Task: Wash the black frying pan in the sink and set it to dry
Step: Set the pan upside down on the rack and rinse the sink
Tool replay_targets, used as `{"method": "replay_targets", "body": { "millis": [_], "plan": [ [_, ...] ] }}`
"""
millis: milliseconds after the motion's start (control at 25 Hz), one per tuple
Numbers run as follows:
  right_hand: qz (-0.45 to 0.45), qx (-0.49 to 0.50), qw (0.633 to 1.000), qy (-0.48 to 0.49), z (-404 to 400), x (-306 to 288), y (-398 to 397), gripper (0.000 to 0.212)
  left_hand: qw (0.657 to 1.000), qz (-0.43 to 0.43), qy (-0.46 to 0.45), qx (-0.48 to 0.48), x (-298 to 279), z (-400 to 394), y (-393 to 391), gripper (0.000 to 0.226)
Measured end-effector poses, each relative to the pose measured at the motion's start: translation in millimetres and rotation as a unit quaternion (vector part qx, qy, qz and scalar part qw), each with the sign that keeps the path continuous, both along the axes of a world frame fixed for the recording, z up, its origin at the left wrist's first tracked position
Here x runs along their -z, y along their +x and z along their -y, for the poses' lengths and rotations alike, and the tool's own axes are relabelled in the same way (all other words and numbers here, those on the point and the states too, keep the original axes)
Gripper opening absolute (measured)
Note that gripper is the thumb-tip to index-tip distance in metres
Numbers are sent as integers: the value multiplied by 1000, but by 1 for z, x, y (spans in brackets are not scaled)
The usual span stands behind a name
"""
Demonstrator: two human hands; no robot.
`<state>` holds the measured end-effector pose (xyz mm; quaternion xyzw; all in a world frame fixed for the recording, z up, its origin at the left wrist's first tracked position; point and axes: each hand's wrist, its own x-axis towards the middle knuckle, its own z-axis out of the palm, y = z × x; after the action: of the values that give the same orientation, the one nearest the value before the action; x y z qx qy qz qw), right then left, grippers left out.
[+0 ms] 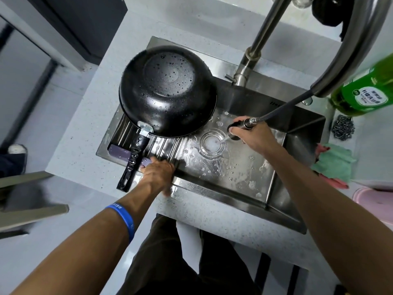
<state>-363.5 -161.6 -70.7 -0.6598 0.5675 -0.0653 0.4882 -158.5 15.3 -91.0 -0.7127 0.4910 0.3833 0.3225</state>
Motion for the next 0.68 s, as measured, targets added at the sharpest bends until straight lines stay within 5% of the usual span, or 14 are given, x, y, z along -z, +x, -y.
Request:
{"method": "replay_targets", "body": {
  "millis": [680],
  "plan": [
    [3,-4,1000,1,0,5,-2,12,1000,-12,10,-10,9,-1,2,88]
  ]
}}
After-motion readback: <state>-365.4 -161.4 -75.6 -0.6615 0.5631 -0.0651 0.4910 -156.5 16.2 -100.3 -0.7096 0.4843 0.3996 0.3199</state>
